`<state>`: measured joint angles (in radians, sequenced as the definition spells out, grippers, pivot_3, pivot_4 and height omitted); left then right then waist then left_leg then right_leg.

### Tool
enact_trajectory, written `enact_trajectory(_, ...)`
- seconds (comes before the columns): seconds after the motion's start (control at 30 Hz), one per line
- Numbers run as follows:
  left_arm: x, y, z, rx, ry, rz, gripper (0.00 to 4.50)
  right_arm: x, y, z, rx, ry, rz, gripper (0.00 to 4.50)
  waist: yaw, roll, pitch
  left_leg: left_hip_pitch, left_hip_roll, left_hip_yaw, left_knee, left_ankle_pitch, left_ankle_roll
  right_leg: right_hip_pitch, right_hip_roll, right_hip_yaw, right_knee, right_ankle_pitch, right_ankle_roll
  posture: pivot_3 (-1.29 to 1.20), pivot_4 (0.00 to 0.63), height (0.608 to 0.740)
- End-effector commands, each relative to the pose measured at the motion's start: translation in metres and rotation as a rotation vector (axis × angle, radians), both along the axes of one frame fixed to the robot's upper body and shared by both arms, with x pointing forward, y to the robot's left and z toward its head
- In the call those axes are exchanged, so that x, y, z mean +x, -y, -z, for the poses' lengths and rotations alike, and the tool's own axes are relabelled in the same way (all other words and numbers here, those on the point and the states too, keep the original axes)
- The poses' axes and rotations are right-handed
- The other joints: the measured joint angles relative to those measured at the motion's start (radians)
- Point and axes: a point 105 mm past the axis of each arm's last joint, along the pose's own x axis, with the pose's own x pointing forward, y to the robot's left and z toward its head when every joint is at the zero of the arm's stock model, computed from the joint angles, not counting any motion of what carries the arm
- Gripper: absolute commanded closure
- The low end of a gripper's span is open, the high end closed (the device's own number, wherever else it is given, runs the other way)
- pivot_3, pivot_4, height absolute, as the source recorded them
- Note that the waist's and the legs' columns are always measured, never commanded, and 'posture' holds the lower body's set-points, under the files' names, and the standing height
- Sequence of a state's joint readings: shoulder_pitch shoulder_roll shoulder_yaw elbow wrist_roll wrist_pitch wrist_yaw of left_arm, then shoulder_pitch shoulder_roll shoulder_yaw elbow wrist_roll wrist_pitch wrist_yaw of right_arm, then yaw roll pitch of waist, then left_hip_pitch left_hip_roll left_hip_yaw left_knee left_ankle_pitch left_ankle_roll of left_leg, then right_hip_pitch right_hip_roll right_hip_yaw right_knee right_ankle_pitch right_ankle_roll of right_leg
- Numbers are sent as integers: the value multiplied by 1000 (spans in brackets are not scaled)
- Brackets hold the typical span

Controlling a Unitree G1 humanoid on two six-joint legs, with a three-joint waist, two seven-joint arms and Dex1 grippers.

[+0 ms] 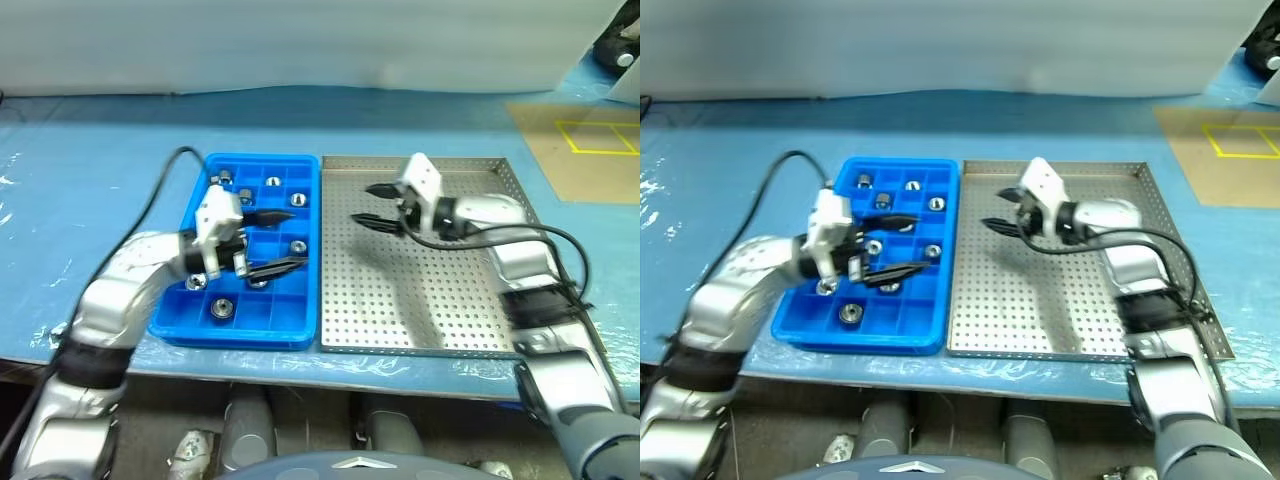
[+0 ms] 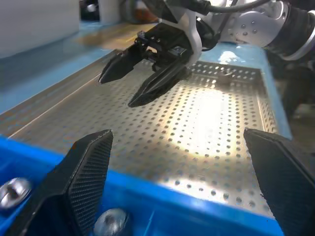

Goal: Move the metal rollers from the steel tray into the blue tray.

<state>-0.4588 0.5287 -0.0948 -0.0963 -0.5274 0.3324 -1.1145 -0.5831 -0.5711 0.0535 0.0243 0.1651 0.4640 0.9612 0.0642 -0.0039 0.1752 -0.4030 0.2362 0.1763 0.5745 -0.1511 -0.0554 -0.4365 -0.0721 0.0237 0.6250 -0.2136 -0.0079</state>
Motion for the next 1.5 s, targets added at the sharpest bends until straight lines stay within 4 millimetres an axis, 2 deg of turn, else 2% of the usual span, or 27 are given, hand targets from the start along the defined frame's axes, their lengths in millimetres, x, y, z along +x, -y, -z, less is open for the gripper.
enact_trajectory(0.03, 6, 23, -3, -3, 41, 142, 0, -19, 21, -20, 8, 63, 83, 1189, -21, 0, 0, 0, 0, 0, 0, 0, 0, 0, 0, 1, 0, 0, 0, -440, 150, 740)
enact_trajectory(0.13, 7, 37, -2, -6, 48, 213, 0, -32, 33, -20, -4, 56, 131, 1189, -59, 0, 0, 1, 0, 1, 1, -1, 2, 1, 1, 4, -1, 1, 1, -531, 150, 740)
enact_trajectory(0.3, 15, 74, 4, -25, 32, 376, 0, -59, 73, -19, -35, 44, 344, 1189, -103, 1, -1, 4, -1, 4, 3, -5, 8, 3, 2, 6, -2, 1, 2, -684, 150, 740)
enact_trajectory(0.5, 12, 101, 9, -42, 30, 480, 0, -82, 96, -12, -39, 13, 483, 1189, -160, 1, -1, 9, -4, 6, 6, -10, 16, 12, -1, 7, -8, 2, 3, -772, 150, 740)
enact_trajectory(0.6, 10, 110, 9, -55, 33, 522, 0, -90, 105, -6, -41, -5, 549, 1189, -190, 1, -1, 9, -5, 6, 7, -11, 19, 13, -2, 7, -12, 2, 4, -803, 150, 740)
enact_trajectory(0.73, 6, 113, 12, -66, 32, 540, 0, -98, 119, 1, -56, -22, 620, 1189, -232, 1, -1, 8, -7, 6, 7, -14, 23, 16, -3, 5, -18, 3, 5, -819, 150, 740)
enact_trajectory(0.9, 3, 114, 16, -78, 24, 537, 0, -99, 140, 18, -64, -54, 720, 1189, -275, 1, -1, 5, -12, 6, 7, -16, 26, 16, -7, 3, -20, 2, 5, -793, 150, 740)
enact_trajectory(1.03, -2, 111, 18, -92, 16, 521, 0, -89, 150, 25, -72, -53, 760, 1189, -303, 1, -1, 3, -13, 5, 11, -17, 28, 16, -9, 2, -21, 2, 6, -760, 150, 740)
enact_trajectory(1.3, -8, 103, 23, -99, -8, 473, 0, -71, 142, 18, -80, -32, 697, 1189, -331, 1, -1, 0, -13, 2, 21, -19, 32, 18, -9, 1, -19, -1, 13, -714, 150, 740)
enact_trajectory(1.5, -13, 102, 27, -107, -25, 450, 0, -56, 128, 5, -77, -17, 620, 1189, -331, 2, -1, 0, -14, 2, 22, -20, 34, 20, -10, 1, -20, 2, 8, -694, 150, 740)
